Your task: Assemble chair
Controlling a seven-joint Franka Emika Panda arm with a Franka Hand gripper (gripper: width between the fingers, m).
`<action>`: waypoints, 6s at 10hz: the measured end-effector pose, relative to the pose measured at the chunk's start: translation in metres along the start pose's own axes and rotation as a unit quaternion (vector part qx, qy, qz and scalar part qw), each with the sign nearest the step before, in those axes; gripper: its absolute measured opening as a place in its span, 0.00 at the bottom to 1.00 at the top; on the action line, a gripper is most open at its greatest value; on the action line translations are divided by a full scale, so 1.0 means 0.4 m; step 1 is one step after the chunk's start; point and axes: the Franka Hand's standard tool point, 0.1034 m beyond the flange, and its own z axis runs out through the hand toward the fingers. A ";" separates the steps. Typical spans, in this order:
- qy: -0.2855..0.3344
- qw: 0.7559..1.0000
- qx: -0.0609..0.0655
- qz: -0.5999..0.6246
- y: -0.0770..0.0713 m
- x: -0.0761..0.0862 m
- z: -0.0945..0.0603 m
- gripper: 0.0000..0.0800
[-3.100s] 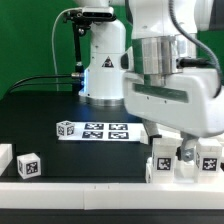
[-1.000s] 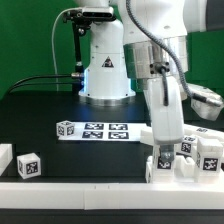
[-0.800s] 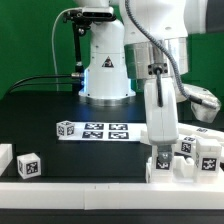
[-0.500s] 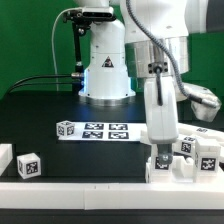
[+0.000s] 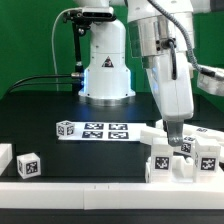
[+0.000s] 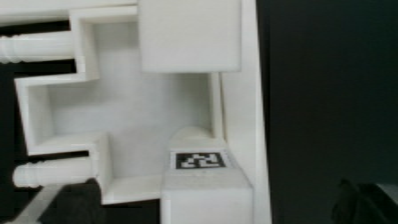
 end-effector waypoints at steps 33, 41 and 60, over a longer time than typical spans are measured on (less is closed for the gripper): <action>0.173 0.724 0.076 -0.663 0.113 0.076 0.204 0.52; 0.169 0.704 0.057 -0.688 0.123 0.116 0.182 0.07; -0.289 0.592 -0.348 -0.667 0.184 0.126 0.000 0.04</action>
Offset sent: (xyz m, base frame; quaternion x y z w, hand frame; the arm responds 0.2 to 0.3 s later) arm -0.0211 0.0053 0.0139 -0.0025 0.0422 -0.2508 0.9671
